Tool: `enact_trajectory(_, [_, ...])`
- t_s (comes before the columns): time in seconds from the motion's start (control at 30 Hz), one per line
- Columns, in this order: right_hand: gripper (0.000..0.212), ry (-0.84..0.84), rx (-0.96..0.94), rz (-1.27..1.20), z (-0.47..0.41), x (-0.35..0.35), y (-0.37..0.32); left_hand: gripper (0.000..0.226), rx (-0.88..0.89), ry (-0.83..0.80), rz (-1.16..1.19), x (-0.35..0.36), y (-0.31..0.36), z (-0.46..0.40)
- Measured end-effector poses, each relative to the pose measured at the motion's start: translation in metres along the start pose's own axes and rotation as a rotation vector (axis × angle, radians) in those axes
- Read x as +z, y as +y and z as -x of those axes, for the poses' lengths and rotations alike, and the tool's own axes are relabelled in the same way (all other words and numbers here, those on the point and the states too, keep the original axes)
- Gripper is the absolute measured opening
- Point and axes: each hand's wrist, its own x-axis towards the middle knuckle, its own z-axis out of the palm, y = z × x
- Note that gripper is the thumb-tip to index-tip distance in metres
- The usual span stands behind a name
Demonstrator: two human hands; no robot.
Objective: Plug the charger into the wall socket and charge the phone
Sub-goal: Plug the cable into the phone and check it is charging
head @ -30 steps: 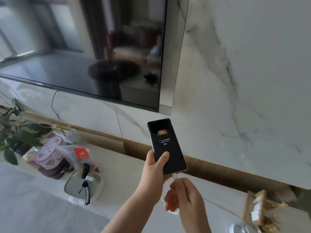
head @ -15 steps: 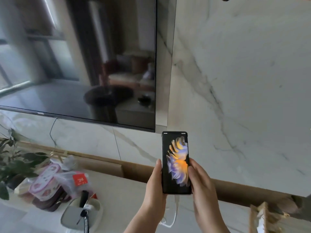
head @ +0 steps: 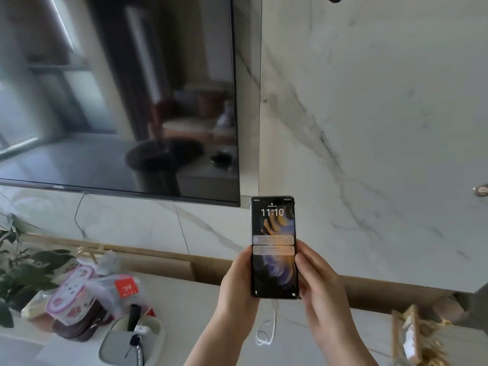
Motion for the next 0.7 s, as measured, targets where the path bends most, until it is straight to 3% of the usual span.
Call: enact_trajectory(0.7, [0.028, -0.013, 0.011, -0.068, 0.005, 0.007, -0.011, 0.046, -0.044, -0.023, -0.037, 0.002, 0.010, 0.010])
